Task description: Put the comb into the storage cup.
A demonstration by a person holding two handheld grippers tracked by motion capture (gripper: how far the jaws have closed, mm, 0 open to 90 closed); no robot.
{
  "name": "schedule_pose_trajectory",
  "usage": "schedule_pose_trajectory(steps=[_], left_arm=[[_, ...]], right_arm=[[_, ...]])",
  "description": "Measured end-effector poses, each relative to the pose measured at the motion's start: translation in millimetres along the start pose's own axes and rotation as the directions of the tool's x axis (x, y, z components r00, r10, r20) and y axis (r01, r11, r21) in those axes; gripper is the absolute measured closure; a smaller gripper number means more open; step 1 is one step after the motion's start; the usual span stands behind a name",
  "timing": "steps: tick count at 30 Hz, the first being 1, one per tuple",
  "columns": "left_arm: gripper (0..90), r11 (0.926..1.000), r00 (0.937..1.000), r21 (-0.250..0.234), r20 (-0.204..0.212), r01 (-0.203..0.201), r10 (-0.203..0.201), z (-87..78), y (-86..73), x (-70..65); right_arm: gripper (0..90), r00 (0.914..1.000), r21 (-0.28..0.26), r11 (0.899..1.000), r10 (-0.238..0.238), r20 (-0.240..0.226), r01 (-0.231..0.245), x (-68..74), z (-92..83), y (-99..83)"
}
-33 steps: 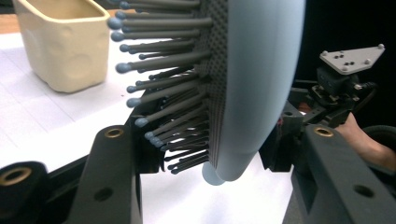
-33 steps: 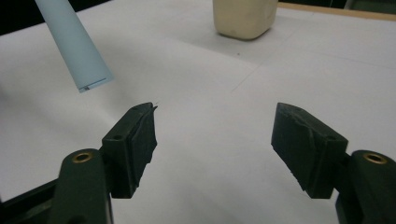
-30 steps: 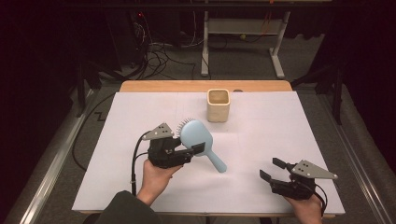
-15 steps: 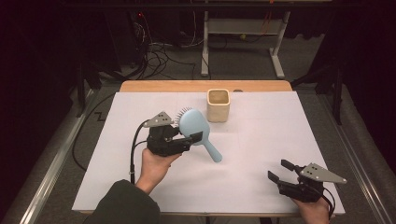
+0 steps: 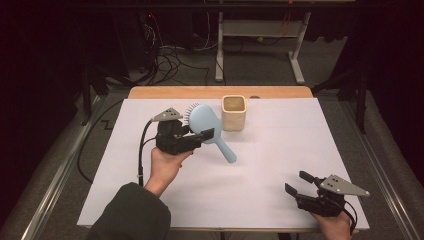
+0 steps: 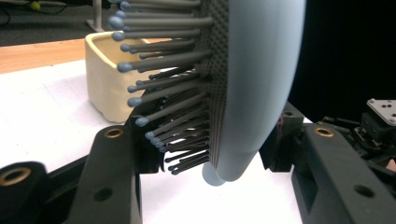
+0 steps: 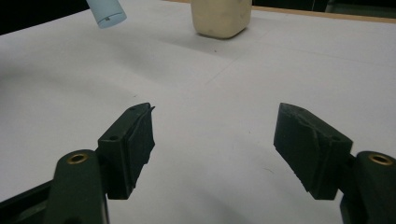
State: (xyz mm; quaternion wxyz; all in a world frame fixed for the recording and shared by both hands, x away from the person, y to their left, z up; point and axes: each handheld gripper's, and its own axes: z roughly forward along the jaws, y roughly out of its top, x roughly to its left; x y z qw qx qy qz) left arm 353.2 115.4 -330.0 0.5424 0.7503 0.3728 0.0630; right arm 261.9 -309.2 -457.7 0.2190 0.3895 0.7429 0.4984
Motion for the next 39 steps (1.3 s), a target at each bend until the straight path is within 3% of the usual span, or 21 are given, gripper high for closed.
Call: schedule_pose_trajectory(steps=[19,28,39], left_arm=[[51.0,0.9995,0.9984,-0.006,-0.046,-0.033,0.032,5.9,37.7,5.2],[51.1,0.9998,0.9990,-0.018,-0.045,-0.007,0.006,11.0,49.8,9.9],[51.0,0.9995,0.9967,-0.021,-0.078,-0.024,0.022,17.2,68.5,14.6]], right_arm=[[28.7,0.9993,-0.008,0.999,0.036,0.003,-0.036,-4.5,-1.6,-0.5],[29.8,0.9993,-0.007,0.999,0.038,-0.001,-0.038,-4.3,-1.9,-0.4],[30.1,0.9992,-0.005,0.999,0.041,-0.002,-0.041,-6.2,-2.1,-0.5]])
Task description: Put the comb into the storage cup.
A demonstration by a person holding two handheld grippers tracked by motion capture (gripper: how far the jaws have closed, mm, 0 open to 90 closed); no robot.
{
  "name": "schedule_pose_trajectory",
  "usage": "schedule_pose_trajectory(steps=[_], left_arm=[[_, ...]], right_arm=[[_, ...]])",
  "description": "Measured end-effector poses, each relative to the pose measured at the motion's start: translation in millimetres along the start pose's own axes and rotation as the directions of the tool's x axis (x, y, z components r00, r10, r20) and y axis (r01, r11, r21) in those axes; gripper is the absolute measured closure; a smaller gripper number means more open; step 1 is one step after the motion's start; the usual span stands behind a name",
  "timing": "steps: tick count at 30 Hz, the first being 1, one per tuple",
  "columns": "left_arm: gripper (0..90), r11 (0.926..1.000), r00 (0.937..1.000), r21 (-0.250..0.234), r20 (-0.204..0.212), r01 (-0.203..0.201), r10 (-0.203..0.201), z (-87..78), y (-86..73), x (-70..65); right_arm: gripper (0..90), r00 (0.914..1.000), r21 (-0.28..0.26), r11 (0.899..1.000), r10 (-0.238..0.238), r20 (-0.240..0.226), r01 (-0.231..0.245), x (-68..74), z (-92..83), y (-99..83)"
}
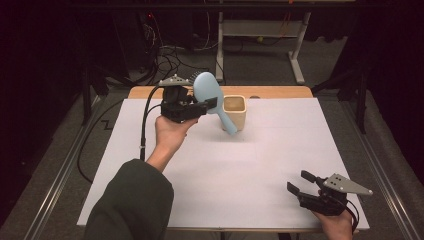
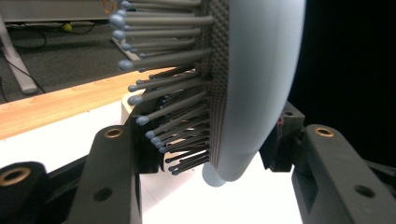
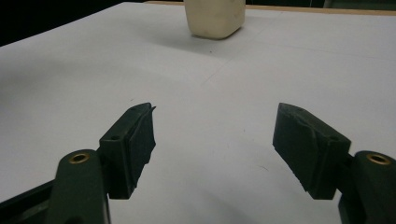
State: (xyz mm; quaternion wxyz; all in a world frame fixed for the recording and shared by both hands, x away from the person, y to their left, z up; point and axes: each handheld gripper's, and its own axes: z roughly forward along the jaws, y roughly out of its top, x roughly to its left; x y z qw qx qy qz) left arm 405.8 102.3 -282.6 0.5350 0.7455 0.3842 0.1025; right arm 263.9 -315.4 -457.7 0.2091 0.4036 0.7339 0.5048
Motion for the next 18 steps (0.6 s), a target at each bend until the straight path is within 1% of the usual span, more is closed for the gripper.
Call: schedule_pose_trajectory(steps=[7,14,18], left_arm=[[51.0,0.9999,0.9998,-0.010,-0.014,0.013,-0.013,6.2,8.6,5.6],[51.0,0.9999,0.9996,-0.014,-0.027,0.002,-0.003,10.5,15.0,5.3],[51.0,0.9999,0.9994,-0.013,-0.034,0.004,-0.004,13.8,18.4,6.1]], right_arm=[[30.2,1.0000,-0.003,1.000,0.002,0.000,-0.002,-0.5,-0.5,0.1],[30.3,1.0000,0.000,1.000,-0.002,0.001,0.002,-0.8,-0.1,0.1],[30.3,1.0000,0.002,1.000,-0.001,0.000,0.001,-0.6,0.0,0.0]])
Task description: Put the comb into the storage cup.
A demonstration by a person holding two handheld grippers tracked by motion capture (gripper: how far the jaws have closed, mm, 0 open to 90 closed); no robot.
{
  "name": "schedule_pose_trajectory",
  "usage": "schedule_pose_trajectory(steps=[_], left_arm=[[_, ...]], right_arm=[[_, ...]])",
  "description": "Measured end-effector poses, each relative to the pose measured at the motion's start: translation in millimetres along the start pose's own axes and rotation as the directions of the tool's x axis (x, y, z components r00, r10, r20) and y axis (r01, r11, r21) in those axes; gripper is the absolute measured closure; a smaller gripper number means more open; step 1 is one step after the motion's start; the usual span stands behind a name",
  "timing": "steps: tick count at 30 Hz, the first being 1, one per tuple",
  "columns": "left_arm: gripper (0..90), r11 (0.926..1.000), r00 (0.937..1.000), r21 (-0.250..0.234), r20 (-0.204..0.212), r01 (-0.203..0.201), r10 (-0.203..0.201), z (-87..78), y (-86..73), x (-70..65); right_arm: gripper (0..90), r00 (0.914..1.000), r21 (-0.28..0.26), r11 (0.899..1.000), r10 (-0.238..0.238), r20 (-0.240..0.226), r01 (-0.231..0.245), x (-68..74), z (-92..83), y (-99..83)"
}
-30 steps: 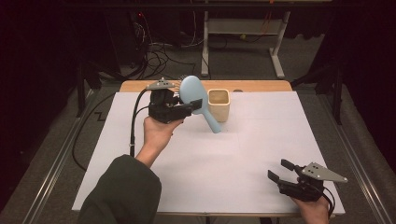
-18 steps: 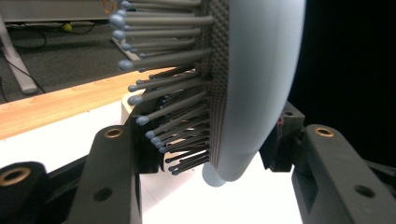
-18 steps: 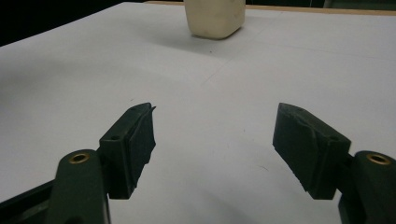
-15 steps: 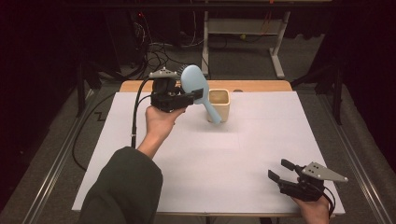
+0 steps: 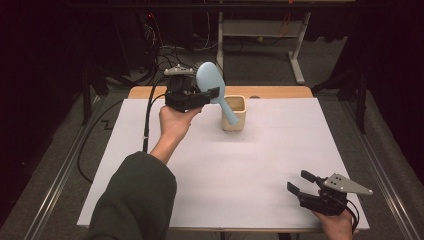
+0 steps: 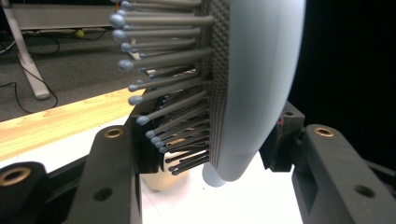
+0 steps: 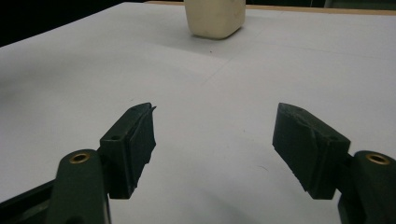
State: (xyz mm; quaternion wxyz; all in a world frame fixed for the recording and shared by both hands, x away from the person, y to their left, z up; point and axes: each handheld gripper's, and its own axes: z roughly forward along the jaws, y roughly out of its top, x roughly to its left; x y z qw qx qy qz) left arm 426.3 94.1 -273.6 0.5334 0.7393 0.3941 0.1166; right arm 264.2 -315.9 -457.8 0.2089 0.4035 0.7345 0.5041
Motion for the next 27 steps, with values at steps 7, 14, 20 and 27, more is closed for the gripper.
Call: schedule_pose_trajectory(steps=[7,14,20,27], left_arm=[[51.0,0.9998,0.9998,-0.013,-0.014,0.015,-0.015,4.2,6.1,4.0],[51.0,0.9994,0.9990,-0.018,-0.032,0.031,-0.032,10.9,12.1,8.9],[50.9,0.9995,0.9980,-0.019,-0.058,0.025,-0.026,18.2,17.0,10.0],[50.9,0.9990,0.9961,-0.024,-0.079,0.038,-0.040,25.5,20.4,13.2]], right_arm=[[30.6,1.0000,0.002,1.000,0.007,-0.005,-0.007,0.2,0.7,-0.1],[30.6,1.0000,0.001,1.000,0.005,-0.006,-0.005,0.1,0.7,-0.2],[30.7,1.0000,0.003,1.000,0.006,-0.007,-0.006,0.2,1.2,-0.2],[30.9,1.0000,0.001,1.000,0.003,-0.007,-0.003,0.0,1.1,-0.3]])
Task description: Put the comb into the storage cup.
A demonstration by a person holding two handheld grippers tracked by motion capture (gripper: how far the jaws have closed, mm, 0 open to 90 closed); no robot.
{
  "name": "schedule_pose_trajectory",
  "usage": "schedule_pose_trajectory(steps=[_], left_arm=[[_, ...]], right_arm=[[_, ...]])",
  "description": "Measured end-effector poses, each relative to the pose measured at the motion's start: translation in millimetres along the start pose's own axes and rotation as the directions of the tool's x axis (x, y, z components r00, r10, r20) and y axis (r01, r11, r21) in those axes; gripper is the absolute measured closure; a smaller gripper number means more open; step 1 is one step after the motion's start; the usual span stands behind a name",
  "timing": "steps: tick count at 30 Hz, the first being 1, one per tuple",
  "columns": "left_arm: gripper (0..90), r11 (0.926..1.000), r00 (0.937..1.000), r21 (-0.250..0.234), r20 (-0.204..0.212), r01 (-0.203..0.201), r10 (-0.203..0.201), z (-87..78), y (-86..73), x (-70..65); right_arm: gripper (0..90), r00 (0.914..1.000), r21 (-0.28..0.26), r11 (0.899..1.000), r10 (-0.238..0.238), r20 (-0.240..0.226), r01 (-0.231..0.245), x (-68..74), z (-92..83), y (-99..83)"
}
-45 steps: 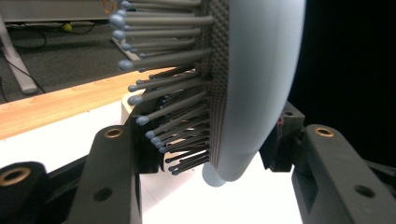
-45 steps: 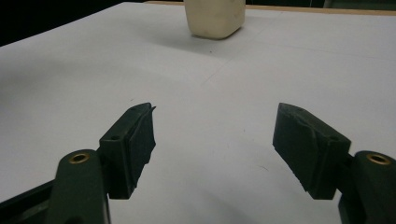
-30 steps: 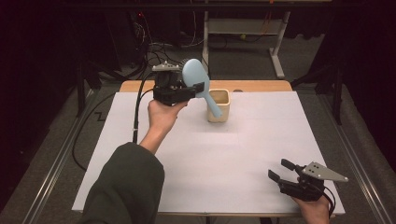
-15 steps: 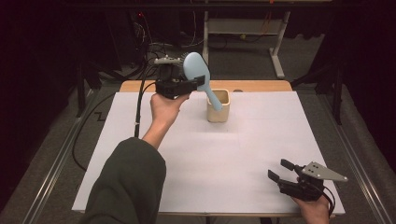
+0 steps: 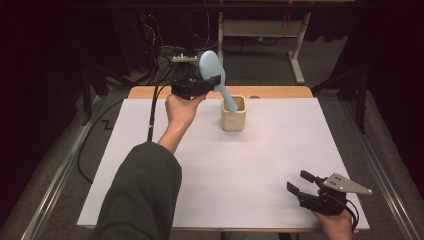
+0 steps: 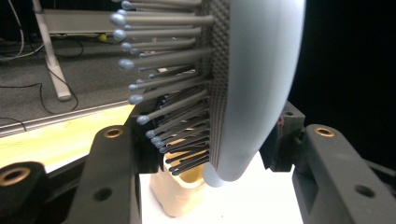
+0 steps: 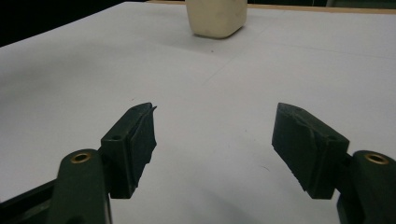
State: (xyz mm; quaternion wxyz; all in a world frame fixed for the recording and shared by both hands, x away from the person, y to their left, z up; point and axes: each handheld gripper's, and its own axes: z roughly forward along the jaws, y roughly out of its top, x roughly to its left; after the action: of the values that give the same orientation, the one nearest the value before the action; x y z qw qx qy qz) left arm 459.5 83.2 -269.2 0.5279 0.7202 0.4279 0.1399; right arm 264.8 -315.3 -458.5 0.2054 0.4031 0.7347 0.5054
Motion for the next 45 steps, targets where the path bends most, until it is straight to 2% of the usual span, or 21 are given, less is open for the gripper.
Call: schedule_pose_trajectory(steps=[10,15,27,31,45], left_arm=[[50.8,0.9999,0.9993,-0.008,-0.034,0.014,-0.014,13.3,1.2,5.9],[50.8,0.9999,0.9983,0.004,-0.056,0.017,-0.016,18.6,-0.6,9.0],[50.5,0.9994,0.9974,0.022,-0.067,0.027,-0.026,30.5,-5.0,11.0],[50.5,0.9994,0.9970,0.027,-0.076,0.020,-0.018,34.9,-6.4,9.9],[50.2,0.9985,0.9972,0.051,-0.073,0.021,-0.017,49.1,-13.1,8.5]], right_arm=[[30.9,1.0000,-0.003,1.000,-0.002,0.001,0.002,-0.2,-0.1,0.0],[31.0,1.0000,-0.003,1.000,0.000,0.000,0.000,-0.2,-0.2,-0.1],[30.9,1.0000,-0.004,1.000,-0.002,-0.001,0.002,-0.1,-0.1,0.0],[31.0,1.0000,-0.005,1.000,-0.003,-0.001,0.003,0.1,0.0,0.1],[30.9,0.9999,-0.003,1.000,-0.010,-0.004,0.010,0.8,0.5,0.1]])
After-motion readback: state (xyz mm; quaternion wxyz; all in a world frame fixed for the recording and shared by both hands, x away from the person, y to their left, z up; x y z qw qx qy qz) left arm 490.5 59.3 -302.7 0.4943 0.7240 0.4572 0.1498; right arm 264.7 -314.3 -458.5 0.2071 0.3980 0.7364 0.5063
